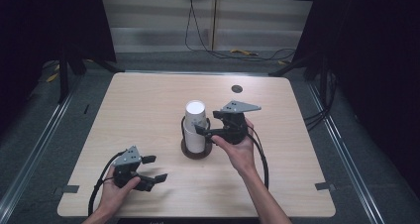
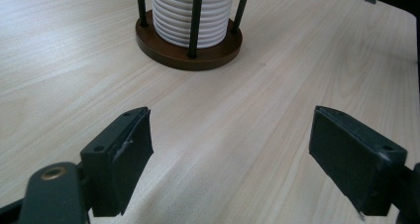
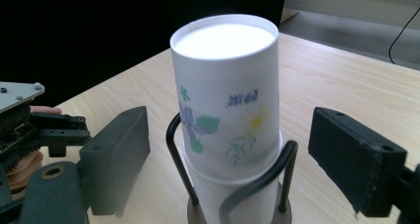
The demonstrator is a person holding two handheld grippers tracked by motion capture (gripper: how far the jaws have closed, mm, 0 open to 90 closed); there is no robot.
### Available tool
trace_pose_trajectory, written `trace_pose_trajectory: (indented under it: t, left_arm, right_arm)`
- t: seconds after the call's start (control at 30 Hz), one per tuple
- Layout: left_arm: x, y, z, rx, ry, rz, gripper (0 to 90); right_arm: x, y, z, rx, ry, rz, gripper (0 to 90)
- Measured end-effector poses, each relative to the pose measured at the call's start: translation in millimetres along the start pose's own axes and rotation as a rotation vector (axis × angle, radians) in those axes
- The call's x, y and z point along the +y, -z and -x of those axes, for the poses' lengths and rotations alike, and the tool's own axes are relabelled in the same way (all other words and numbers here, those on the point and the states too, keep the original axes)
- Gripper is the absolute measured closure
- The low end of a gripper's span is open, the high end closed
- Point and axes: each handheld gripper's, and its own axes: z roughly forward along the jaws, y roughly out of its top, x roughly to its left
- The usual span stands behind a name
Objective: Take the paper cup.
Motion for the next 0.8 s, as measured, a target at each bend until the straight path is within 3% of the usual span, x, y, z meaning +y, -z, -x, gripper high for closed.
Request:
trace_pose_trajectory:
  t: [0.23, 0.4, 0.57, 0.8]
  left_arm:
    - [-0.4, 0.5, -1.4, 0.004, 0.011, 0.002, 16.8]
    - [-1.3, 0.3, -1.2, 0.007, 0.010, -0.004, 16.8]
    - [-1.5, 1.6, -2.1, 0.011, 0.015, 0.003, 16.8]
    - [-2.1, 2.6, -2.6, 0.015, 0.018, 0.002, 16.8]
  right_arm:
    - [12.4, -6.9, 2.1, 0.009, 0.011, -0.016, 14.8]
    - [19.2, -12.4, 1.7, 0.029, 0.018, -0.012, 18.9]
    - [26.1, -18.1, -0.3, 0.011, 0.026, -0.008, 20.3]
    - [26.1, -30.1, 2.3, 0.024, 0.019, -0.018, 23.6]
